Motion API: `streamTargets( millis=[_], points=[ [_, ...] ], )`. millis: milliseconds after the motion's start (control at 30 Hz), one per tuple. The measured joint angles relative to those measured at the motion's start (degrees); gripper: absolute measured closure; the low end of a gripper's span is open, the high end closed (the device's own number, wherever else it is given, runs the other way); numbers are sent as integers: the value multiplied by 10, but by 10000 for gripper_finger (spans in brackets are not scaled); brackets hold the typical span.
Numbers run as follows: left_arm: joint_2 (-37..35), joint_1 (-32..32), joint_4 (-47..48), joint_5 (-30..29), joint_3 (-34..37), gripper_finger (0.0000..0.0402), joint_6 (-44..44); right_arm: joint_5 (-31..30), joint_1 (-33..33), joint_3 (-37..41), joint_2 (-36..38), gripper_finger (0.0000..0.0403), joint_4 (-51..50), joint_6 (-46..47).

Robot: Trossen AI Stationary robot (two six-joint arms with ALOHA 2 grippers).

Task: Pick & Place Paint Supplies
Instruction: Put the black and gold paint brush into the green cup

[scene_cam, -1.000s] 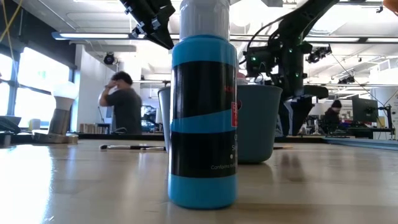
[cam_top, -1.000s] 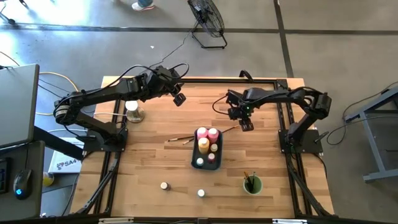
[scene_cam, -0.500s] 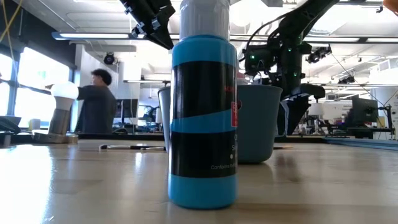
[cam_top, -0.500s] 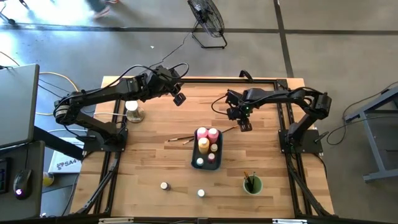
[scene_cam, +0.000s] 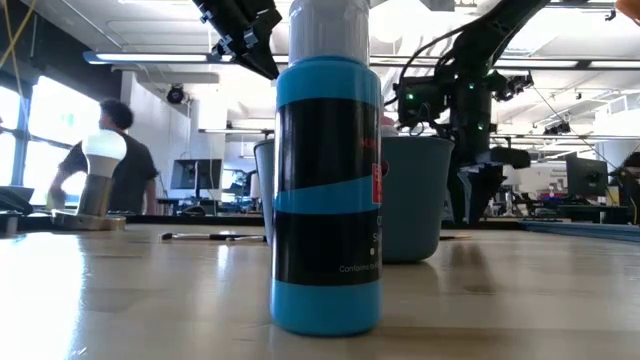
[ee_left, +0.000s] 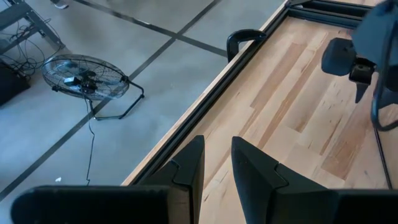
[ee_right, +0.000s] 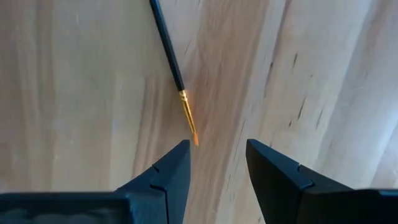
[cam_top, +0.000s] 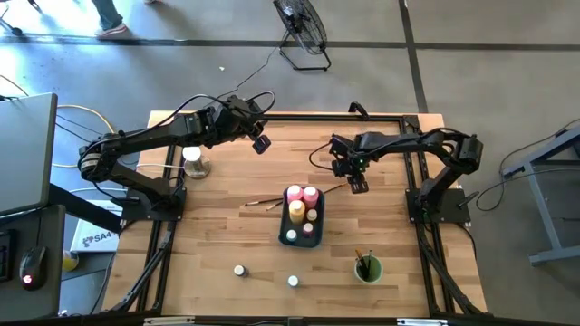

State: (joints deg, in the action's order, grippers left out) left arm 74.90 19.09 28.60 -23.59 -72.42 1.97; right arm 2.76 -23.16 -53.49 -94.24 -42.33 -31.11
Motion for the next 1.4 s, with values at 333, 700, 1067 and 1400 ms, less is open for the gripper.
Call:
streamTargets(
  millis=[333,700,1067,1400],
  points=[
    [0,0,0,0,0,325,0,-9,25,25,0,254,28,1],
    [0,0,0,5,0,325,2,-12,33,56,2,254,67,31],
    [0,0,-1,5,0,325,1,4,33,57,2,310,67,31],
    [0,0,-1,5,0,325,0,11,33,57,1,380,62,31]
  ],
)
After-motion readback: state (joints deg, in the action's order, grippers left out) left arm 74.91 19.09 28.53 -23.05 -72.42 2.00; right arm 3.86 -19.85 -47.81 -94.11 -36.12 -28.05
